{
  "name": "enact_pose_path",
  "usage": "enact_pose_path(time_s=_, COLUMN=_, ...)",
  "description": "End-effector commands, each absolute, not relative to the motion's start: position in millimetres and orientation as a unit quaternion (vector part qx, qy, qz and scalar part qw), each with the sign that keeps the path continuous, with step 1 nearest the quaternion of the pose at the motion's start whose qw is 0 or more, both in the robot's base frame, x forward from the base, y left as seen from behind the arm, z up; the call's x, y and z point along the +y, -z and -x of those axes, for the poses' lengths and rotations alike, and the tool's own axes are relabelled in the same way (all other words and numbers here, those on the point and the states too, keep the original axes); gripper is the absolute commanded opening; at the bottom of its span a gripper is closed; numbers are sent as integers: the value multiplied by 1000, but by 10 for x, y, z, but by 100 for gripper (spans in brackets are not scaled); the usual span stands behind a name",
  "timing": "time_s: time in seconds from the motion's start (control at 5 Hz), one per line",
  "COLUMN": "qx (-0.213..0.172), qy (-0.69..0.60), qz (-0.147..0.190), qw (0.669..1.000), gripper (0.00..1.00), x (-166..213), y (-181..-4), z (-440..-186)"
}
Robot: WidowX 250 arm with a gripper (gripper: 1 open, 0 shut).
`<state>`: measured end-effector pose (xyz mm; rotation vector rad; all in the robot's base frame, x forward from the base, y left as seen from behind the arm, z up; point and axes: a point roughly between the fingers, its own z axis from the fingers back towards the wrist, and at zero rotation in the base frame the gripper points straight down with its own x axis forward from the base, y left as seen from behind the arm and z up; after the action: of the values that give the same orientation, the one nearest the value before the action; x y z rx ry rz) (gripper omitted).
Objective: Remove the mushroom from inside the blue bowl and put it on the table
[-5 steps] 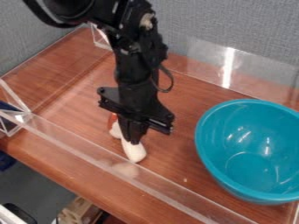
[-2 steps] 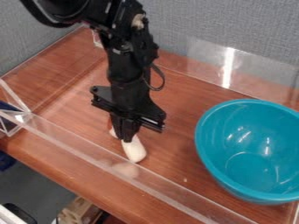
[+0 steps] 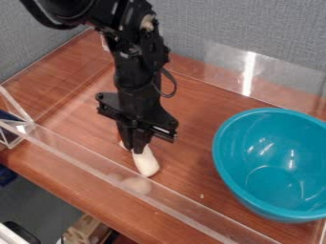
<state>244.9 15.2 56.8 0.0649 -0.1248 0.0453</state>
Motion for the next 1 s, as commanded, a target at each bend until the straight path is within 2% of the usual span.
enact_pose_path(time_s=0.0, qx=-76, qy=-24, qz=-36, qw=996, gripper=100, x=153, y=-605, z=-2497)
enact_pose_path(time_s=0.4, qx=-87, qy=-30, qz=-37, qw=995, gripper=100, x=96, y=-717, z=-2467)
enact_pose_path(time_s=0.8, qx=-108, qy=-37, qz=-39, qw=993, gripper=100, x=45, y=-948, z=-2424)
